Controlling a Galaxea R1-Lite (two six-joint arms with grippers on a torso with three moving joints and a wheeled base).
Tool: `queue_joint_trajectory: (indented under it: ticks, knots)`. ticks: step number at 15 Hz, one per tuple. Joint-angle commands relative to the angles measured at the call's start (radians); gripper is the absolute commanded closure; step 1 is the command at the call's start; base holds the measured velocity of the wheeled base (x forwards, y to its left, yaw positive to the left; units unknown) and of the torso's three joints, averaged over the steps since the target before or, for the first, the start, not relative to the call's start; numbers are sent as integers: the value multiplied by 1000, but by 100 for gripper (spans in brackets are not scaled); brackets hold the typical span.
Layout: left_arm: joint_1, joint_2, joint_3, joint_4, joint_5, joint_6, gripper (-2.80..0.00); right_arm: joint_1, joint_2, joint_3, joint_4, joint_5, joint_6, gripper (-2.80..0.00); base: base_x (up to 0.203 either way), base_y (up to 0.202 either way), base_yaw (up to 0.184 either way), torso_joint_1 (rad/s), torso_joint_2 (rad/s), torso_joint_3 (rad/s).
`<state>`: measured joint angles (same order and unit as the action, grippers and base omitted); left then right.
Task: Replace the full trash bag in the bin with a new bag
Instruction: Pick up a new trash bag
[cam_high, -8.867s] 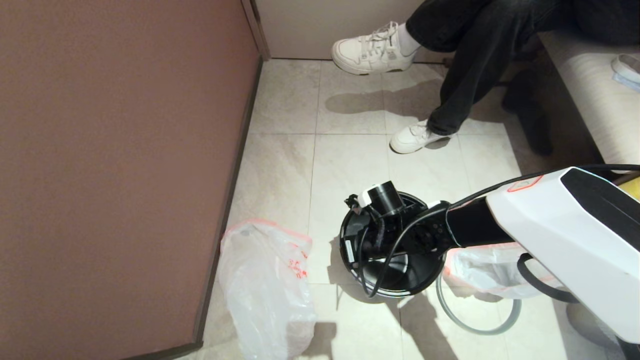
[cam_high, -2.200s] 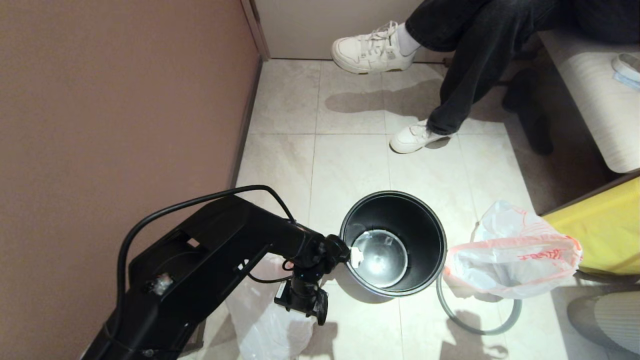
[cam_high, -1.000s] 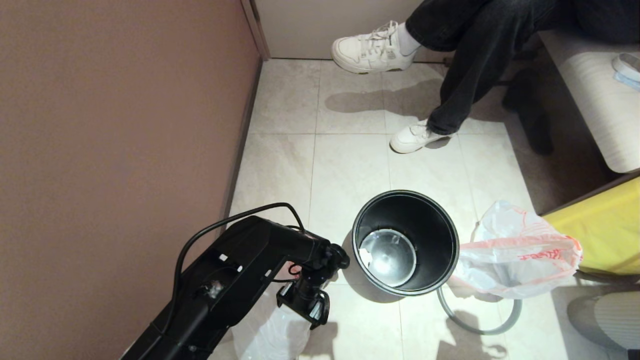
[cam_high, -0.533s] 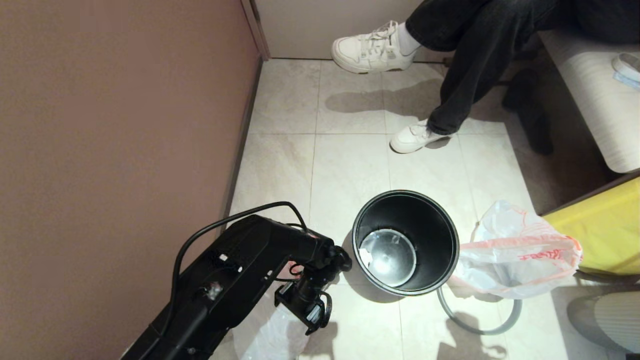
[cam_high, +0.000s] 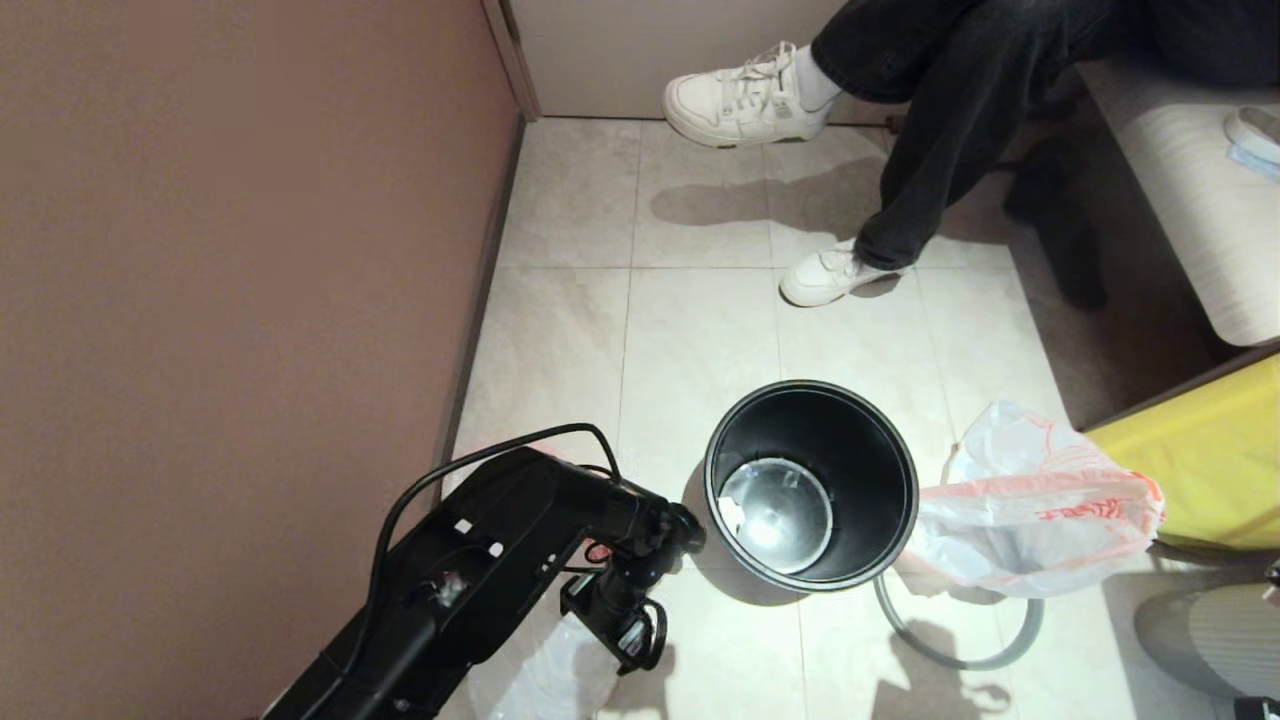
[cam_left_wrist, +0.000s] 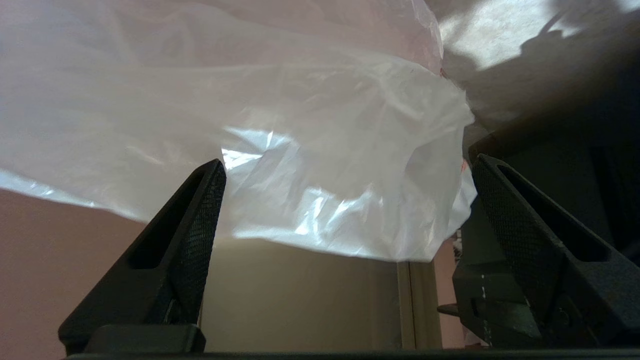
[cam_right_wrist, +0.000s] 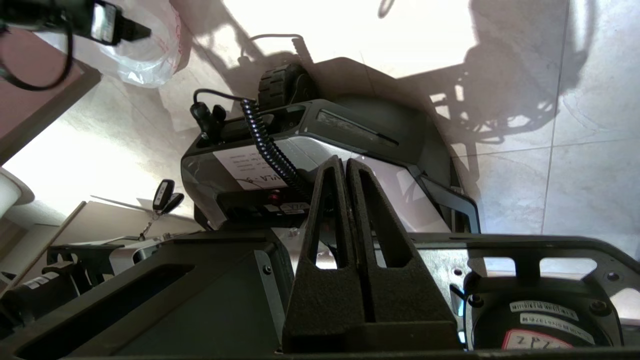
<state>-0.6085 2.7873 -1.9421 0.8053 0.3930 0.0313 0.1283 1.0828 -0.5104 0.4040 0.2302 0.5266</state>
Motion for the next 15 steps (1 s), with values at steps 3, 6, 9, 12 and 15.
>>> queue_joint_trajectory:
  ticks: [3,6,9,12,15]
  knots:
    - [19,57,0,-39,11,1,-280,1,45,-2,-33,1,3,0,0,0,0,0,0,0]
    - [51,70,0,-85,73,-6,-280,1,57,-2,-37,1,3,0,0,0,0,0,0,0]
    - [59,61,11,-83,103,-11,0,1,66,-2,-51,1,3,0,0,0,0,0,0,0]
    - [61,61,17,-81,109,-17,0,1,65,-2,-50,1,3,0,0,0,0,0,0,0]
    - [61,57,25,-59,118,-34,0,1,66,-2,-51,1,3,0,0,0,0,0,0,0]
